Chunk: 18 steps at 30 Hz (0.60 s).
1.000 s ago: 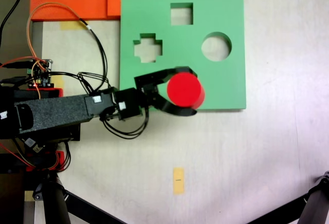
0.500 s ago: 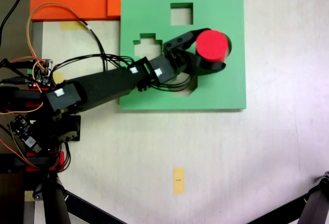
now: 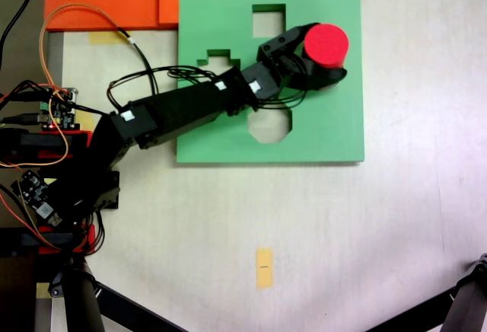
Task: Put the cylinder block into the corresponding hole
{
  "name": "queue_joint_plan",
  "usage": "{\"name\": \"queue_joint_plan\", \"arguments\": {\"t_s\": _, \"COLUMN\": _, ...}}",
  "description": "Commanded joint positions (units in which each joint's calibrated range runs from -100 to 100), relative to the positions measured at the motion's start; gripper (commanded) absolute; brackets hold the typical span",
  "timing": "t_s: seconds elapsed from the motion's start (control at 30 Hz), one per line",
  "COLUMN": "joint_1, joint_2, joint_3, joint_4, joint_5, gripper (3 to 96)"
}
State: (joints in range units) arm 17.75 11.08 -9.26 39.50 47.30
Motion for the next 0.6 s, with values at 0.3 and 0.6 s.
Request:
{"name": "queue_joint_plan", "arguments": {"t_s": 0.3, "joint_1": 0.15, "joint_2": 0.93, "joint_3": 4.18, "joint_4": 5.32, "joint_5": -0.49, "gripper": 32.8}}
{"name": "queue_joint_plan", "arguments": {"t_s": 0.6, "joint_1": -0.05, "joint_2": 3.44, "joint_3": 0.69, "joint_4": 5.23, "joint_5": -0.44, "gripper": 46.5}}
